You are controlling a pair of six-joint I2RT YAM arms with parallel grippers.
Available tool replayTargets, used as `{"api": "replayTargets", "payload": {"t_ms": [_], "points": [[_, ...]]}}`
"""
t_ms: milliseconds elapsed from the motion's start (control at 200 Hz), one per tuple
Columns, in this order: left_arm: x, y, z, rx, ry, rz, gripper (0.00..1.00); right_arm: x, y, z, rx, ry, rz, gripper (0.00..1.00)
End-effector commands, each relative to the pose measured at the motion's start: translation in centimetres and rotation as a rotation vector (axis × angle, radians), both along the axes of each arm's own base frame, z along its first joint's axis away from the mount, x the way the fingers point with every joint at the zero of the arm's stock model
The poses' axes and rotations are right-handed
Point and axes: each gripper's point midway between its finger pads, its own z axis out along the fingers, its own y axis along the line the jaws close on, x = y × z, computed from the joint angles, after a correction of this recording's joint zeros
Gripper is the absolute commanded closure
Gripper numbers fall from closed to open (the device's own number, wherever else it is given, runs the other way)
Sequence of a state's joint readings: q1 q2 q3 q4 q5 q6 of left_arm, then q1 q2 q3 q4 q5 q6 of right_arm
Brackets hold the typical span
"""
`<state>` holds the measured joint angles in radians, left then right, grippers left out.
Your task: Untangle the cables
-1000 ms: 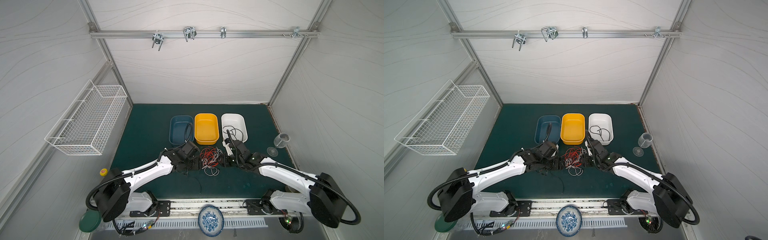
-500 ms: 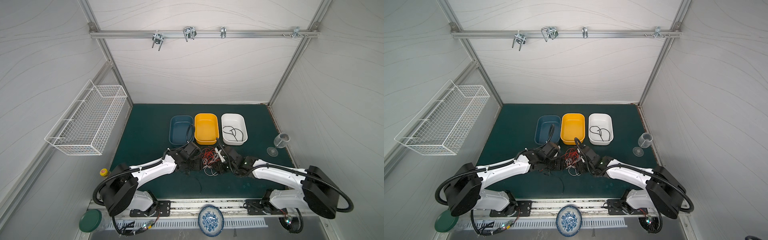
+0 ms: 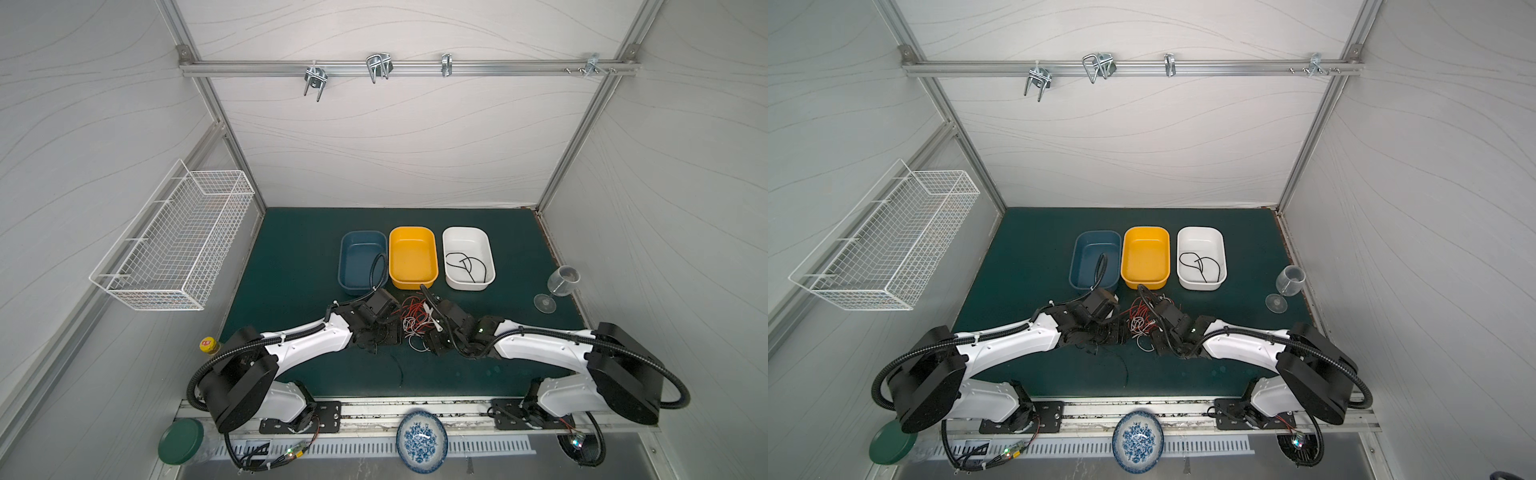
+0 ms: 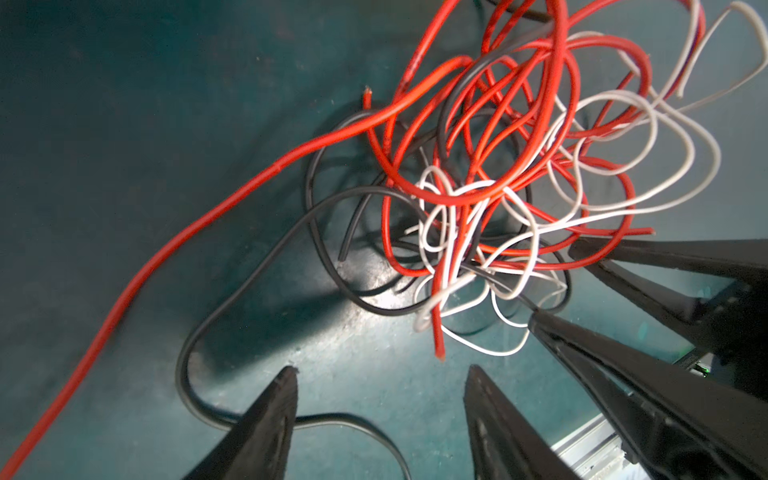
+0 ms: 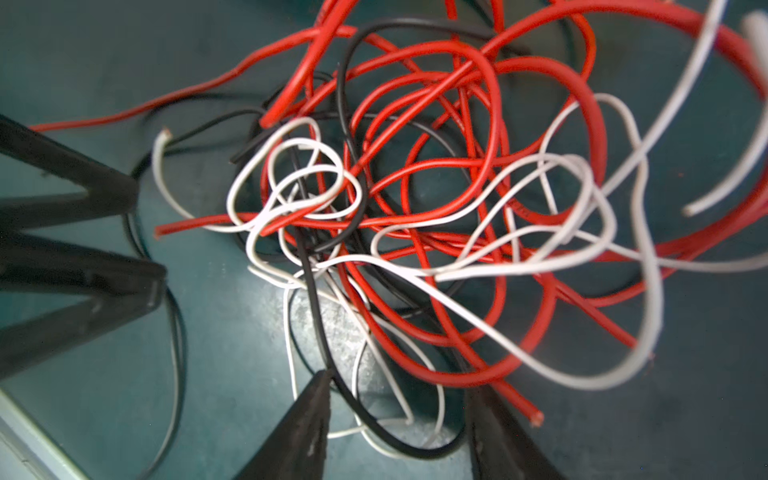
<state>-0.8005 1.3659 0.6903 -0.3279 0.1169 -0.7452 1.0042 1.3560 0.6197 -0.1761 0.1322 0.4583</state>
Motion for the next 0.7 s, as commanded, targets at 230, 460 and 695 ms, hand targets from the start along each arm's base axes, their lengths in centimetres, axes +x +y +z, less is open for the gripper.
{"api": "replayTargets", "payload": {"t_ms": [230,460,695], "points": [[0.4,-0.5,1.9,-0.081,-0.052,0.031,0.35,-0.4,-1.5,2.8,0.145,0.091,-0.214,0.37],[0.4,-0.7,2.7,-0.105,-0.062,0.031,0.35,-1.5,-0.4,2.3,0.279,0.235,-0.291,0.38],[0.3,-0.6,2.8,-0.118,-0.07,0.038,0.35,-1.6,-0.8,1.6,0.344,0.306,-0.421,0.33]]}}
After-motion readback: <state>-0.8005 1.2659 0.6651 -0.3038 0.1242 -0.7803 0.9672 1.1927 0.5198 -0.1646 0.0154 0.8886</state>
